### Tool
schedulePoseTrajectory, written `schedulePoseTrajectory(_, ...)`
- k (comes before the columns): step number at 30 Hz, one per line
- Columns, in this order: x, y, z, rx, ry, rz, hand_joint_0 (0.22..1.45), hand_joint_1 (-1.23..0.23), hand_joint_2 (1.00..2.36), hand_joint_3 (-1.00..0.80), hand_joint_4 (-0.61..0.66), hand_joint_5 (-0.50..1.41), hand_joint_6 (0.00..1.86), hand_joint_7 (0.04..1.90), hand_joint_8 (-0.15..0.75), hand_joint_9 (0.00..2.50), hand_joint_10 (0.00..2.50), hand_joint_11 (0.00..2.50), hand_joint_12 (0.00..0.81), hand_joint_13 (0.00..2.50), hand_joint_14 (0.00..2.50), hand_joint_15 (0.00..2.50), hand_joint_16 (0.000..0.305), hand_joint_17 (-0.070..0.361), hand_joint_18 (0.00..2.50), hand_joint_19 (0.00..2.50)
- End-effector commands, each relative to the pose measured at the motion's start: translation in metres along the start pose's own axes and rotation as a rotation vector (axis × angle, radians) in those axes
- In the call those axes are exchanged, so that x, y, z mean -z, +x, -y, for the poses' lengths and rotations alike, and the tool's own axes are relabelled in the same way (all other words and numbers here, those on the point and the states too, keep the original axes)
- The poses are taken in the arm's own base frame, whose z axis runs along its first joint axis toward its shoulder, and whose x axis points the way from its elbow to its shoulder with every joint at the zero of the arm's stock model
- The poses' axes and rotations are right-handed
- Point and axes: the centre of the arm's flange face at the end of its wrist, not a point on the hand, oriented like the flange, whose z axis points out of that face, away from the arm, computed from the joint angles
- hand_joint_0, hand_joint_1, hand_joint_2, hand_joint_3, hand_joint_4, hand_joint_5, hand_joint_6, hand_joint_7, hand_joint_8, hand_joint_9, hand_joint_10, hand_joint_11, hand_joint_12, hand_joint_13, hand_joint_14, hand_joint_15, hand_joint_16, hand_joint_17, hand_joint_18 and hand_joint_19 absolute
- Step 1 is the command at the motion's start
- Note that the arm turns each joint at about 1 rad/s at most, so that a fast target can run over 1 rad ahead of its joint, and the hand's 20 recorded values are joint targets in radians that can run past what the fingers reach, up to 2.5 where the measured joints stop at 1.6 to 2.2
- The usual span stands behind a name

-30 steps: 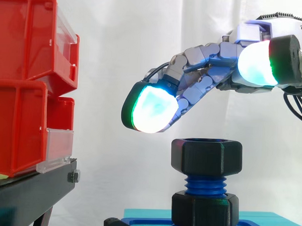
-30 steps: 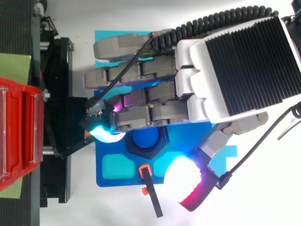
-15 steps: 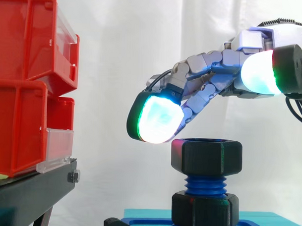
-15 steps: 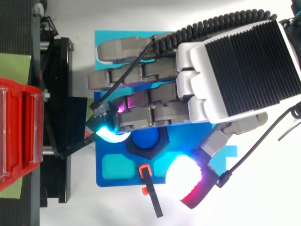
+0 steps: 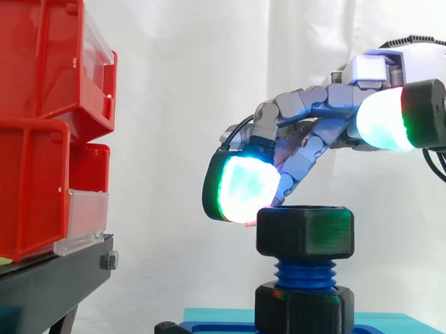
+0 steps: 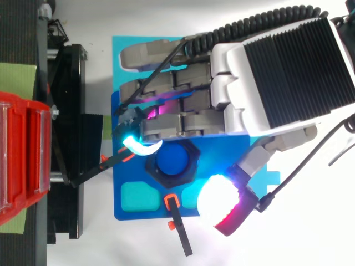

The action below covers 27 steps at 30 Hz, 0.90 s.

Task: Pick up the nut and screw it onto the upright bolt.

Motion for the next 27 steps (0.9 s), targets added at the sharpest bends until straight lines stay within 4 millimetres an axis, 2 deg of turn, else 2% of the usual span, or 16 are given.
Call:
schedulePoseTrajectory(1,0.002,0.000,0.003,0.000,0.000,0.000,0.54,-0.22,1.00,-0.50,0.25,0.01,0.50,1.17,0.246,0.86,0.00,0.00,0.250,0.53,0.00,0.00,0.020,0.046,0.11,0.00)
schedulePoseTrajectory(12,0.013,-0.003,0.018,0.012,-0.001,0.007,0.55,-0.25,1.00,-0.50,0.22,0.04,0.50,1.30,0.257,1.04,0.00,0.00,0.212,0.69,0.00,0.00,0.015,0.034,0.29,0.00)
schedulePoseTrajectory(19,0.017,-0.004,0.024,0.015,0.002,0.010,0.55,-0.28,1.00,-0.50,0.18,0.08,0.50,1.39,0.228,1.24,0.00,0.00,0.175,0.81,0.00,0.00,0.010,0.022,0.43,0.00)
schedulePoseTrajectory(21,0.018,-0.006,0.026,0.017,0.001,0.014,0.55,-0.28,1.00,-0.50,0.17,0.07,0.50,1.36,0.235,1.24,0.00,0.00,0.178,0.81,0.00,0.00,0.010,0.022,0.43,0.00)
schedulePoseTrajectory(27,0.018,-0.007,0.029,0.020,-0.002,0.026,0.54,-0.23,1.00,-0.50,0.26,-0.01,0.50,1.07,0.245,1.09,0.00,0.00,0.217,0.70,0.00,0.00,0.016,0.035,0.32,0.00)
